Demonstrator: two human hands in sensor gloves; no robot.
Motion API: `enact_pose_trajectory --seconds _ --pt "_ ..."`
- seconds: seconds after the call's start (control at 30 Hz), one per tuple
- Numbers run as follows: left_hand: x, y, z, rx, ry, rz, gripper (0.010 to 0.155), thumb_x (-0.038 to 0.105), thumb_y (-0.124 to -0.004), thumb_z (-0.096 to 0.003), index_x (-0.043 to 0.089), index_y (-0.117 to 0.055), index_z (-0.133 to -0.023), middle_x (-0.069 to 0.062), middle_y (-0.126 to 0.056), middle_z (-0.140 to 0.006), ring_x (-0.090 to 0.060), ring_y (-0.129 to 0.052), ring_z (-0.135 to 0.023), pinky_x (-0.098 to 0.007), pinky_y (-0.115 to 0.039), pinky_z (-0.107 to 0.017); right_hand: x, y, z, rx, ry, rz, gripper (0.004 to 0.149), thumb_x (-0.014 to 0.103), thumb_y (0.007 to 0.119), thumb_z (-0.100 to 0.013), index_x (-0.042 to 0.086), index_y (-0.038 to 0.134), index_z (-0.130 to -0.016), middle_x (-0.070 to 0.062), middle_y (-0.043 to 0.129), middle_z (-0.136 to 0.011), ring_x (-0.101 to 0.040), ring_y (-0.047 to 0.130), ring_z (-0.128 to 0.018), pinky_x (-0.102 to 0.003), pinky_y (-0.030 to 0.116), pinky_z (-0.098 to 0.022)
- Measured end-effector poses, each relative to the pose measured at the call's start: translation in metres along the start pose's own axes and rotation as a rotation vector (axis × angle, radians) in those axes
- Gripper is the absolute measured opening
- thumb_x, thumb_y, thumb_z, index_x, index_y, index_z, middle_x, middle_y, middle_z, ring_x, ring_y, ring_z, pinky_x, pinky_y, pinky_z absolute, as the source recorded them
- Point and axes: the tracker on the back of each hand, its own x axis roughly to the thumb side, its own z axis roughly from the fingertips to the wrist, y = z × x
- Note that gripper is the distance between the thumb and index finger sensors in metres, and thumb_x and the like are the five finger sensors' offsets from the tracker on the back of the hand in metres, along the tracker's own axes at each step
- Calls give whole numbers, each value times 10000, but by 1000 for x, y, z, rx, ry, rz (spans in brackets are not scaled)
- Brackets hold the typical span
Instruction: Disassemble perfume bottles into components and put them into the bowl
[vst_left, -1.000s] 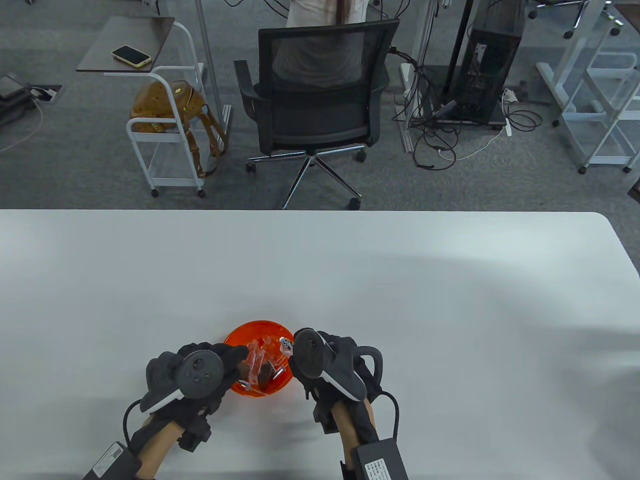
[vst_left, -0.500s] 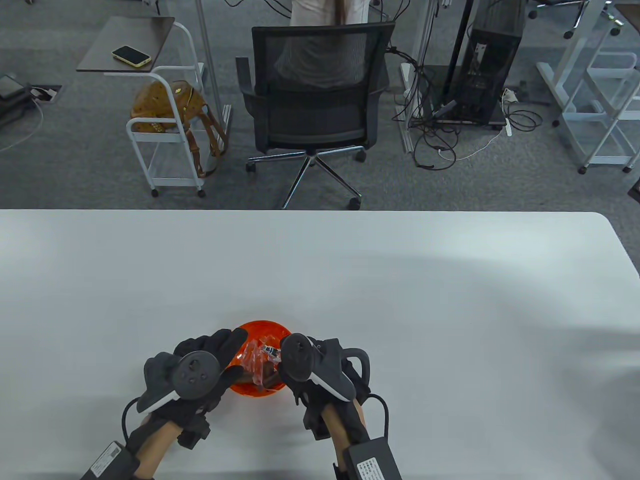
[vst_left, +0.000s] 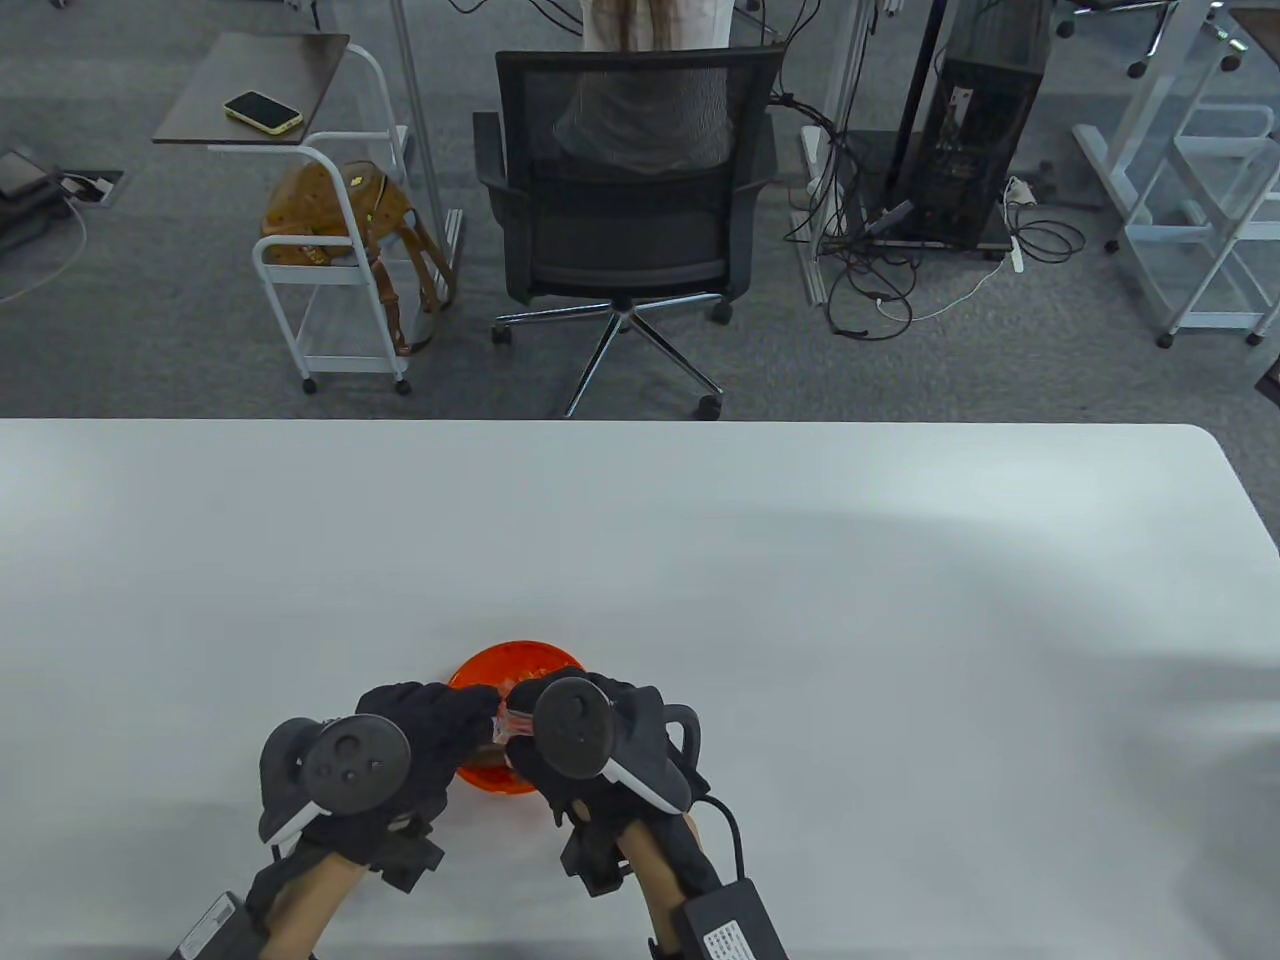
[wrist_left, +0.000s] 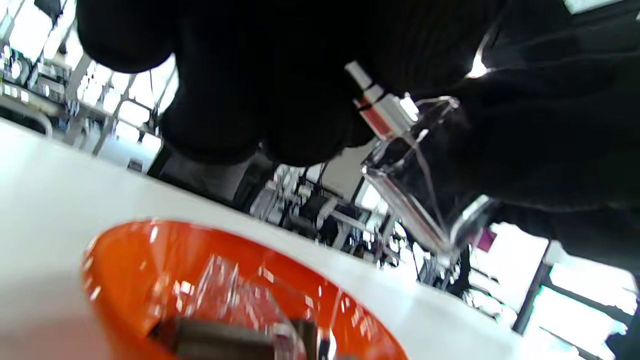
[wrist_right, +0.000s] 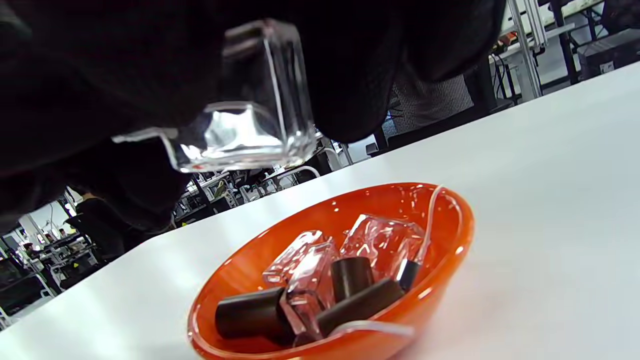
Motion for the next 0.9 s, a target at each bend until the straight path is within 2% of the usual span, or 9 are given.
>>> enact_pose_trajectory --seconds 0.03,0.1,0.27,0.37,0.43,0.6,0.7,0.77,0.9 --pt "0 1 1 11 -22 8 502 355 -867 -433 208 -906 -912 -90 -1086 -743 -302 -1072 -627 -612 -723 -624 0 -1 0 -9 -2 27 548 467 866 -331 282 777 -838 60 878 -871 -151 992 -738 -545 739 -663" --pt "0 4 1 30 -13 -8 505 326 -883 -431 242 -855 -929 -50 -1092 -743 -258 -1086 -632 -590 -740 -628 1 -2 1 -23 -10 28 548 470 859 -331 283 776 -838 60 890 -861 -142 1007 -720 -534 752 -656" --pt "-4 5 2 66 16 8 510 416 -768 -445 197 -960 -863 -85 -1122 -664 -318 -1086 -571 -610 -740 -600 6 -5 3 -43 -33 33 546 468 864 -329 278 788 -835 54 895 -853 -146 1005 -706 -538 746 -657" --pt "-3 6 1 41 -8 46 527 359 -895 -416 190 -905 -916 -75 -1113 -729 -286 -1098 -607 -596 -743 -617 8 -3 3 -58 -36 111 546 475 853 -330 285 781 -837 59 894 -853 -136 1009 -700 -531 752 -656" --pt "-1 7 2 65 -10 -8 485 327 -919 -412 238 -914 -889 -50 -1132 -716 -260 -1117 -603 -577 -748 -632 7 -3 3 -58 -30 88 550 473 853 -331 285 774 -841 58 894 -854 -136 1009 -700 -532 752 -655" --pt "-2 1 1 38 3 -26 505 401 -777 -446 190 -958 -867 -96 -1122 -670 -319 -1079 -564 -588 -751 -576 7 -2 3 -39 -36 84 546 472 860 -328 283 788 -835 54 901 -850 -141 1011 -697 -535 751 -654" --pt "3 2 1 5 -6 -23 543 351 -888 -422 180 -881 -938 -102 -1075 -757 -280 -1052 -539 -554 -765 -521 8 -2 3 -57 -36 116 545 479 854 -327 285 789 -833 59 903 -846 -131 1015 -691 -528 757 -653" --pt "5 3 2 69 -15 -81 512 331 -910 -413 229 -871 -913 -57 -1103 -724 -233 -1079 -496 -518 -801 -502 6 -3 3 -54 -30 75 547 476 855 -328 282 787 -834 56 903 -847 -135 1014 -690 -530 756 -652" --pt "4 2 1 71 -21 -43 507 392 -806 -441 200 -927 -895 -98 -1125 -667 -285 -1073 -485 -548 -782 -494 1 -7 3 -46 -28 11 546 476 861 -326 280 796 -831 53 909 -842 -138 1018 -682 -531 757 -650"
